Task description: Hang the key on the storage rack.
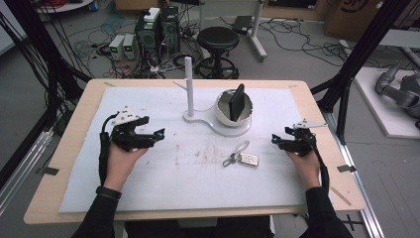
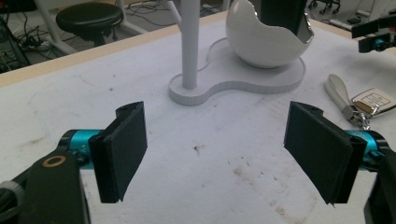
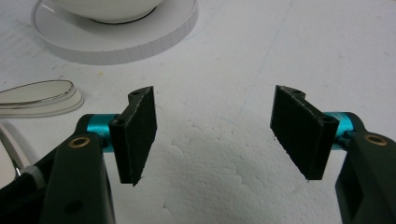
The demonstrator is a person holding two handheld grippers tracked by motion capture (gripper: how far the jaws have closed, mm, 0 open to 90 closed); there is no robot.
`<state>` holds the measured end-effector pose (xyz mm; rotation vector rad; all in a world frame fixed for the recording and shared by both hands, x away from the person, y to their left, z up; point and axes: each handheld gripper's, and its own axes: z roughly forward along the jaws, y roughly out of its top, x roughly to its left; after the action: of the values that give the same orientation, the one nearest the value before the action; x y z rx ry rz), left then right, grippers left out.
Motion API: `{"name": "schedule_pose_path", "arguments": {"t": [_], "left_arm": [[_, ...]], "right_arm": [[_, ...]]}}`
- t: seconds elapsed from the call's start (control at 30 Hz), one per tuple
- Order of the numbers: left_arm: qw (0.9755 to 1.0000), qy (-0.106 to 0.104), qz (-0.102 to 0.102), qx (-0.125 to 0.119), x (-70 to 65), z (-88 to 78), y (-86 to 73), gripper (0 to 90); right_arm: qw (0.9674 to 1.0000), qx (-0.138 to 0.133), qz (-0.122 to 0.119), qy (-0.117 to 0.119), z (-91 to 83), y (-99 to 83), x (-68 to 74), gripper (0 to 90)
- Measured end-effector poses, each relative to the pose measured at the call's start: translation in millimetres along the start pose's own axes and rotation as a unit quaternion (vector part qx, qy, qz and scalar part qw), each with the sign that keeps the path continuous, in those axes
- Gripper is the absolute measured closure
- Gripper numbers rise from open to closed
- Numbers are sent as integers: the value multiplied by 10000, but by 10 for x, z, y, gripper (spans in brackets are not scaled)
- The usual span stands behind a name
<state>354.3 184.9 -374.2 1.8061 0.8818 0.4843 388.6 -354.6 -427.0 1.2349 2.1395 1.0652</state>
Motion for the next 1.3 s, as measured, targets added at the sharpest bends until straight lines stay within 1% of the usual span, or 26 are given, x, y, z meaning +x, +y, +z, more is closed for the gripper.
{"name": "schedule_pose_path", "arguments": {"t": [0.03, 0.1, 0.17, 0.3, 0.37, 0.4, 0.43, 0.5, 0.53, 0.57, 0.67, 0.7, 0.73, 0.8, 0.87, 0.93, 0.97, 1.0, 1.03, 1.07, 1.1, 1.13, 1.17, 1.2, 1.27, 1.3], "left_arm": [[10000, -33, 22, 14, -6, 0, 6, 213], [9999, -148, -6, -1, -16, 14, 13, 213], [9997, -238, -12, 40, -22, 29, 14, 213], [9992, -366, -1, 167, -59, 79, 8, 214], [9987, -472, -8, 172, -91, 101, 15, 219], [9983, -576, -17, 129, -129, 125, 32, 233], [9983, -576, -17, 129, -129, 125, 32, 234], [9976, -678, -29, 103, -169, 159, 60, 235], [9969, -777, 7, 96, -219, 211, 98, 235], [9969, -777, 7, 96, -219, 211, 98, 235], [9958, -901, 64, 116, -324, 324, 152, 235], [9951, -978, 101, 141, -398, 404, 181, 235], [9951, -978, 101, 141, -398, 404, 181, 235], [9936, -1114, 116, 105, -456, 479, 198, 235], [9926, -1201, 130, 135, -519, 555, 216, 235], [9908, -1336, 129, 160, -573, 636, 231, 235], [9891, -1452, 168, 200, -631, 713, 246, 266], [9891, -1452, 168, 200, -631, 713, 246, 289], [9868, -1584, 217, 267, -702, 796, 253, 314], [9868, -1584, 217, 267, -702, 796, 253, 340], [9853, -1659, 253, 321, -738, 838, 253, 340], [9842, -1692, 288, 434, -781, 897, 249, 368], [9842, -1678, 280, 499, -810, 933, 243, 389], [9842, -1653, 272, 576, -846, 981, 234, 389], [9831, -1694, 270, 634, -923, 1066, 214, 403], [9831, -1687, 268, 664, -974, 1114, 206, 410]], "right_arm": [[10000, 4, -3, -1, 3, -1, 1, 323], [10000, 28, 2, 2, 15, -3, 1, 323], [10000, 26, -21, 8, 15, -5, -6, 322], [10000, 70, 27, 2, 17, -15, -10, 321], [10000, 91, -21, 7, 28, -24, -10, 322], [10000, 54, -30, 1, 23, -21, -7, 322], [10000, 54, -30, 1, 23, -21, -7, 322], [10000, 55, -58, 1, 7, -22, -8, 322], [10000, 73, -50, 6, 2, -26, -9, 322], [10000, 73, -50, 6, 2, -26, -9, 322], [10000, 70, -38, -6, -16, -47, -31, 321], [10000, 60, -13, 2, -21, -50, -35, 322], [10000, 60, 1, -4, -27, -51, -37, 321], [10000, 53, -4, -9, -28, -51, -38, 322], [10000, 47, -20, -5, -26, -50, -34, 322], [10000, 59, -32, -7, -17, -50, -32, 322], [10000, 61, -38, 2, -6, -52, -38, 322], [10000, 61, -38, 2, -6, -52, -38, 322], [10000, 67, -15, 10, 3, -53, -42, 323], [10000, 77, -15, 8, 6, -54, -43, 323], [10000, 77, -15, 8, 6, -54, -43, 323], [10000, 66, -26, 10, 10, -54, -45, 323], [10000, 66, -22, 11, 12, -53, -42, 324], [10000, 66, -22, 11, 12, -53, -42, 324], [10000, 61, -28, 10, 12, -52, -37, 324], [10000, 61, -29, 9, 12, -52, -35, 324]]}}
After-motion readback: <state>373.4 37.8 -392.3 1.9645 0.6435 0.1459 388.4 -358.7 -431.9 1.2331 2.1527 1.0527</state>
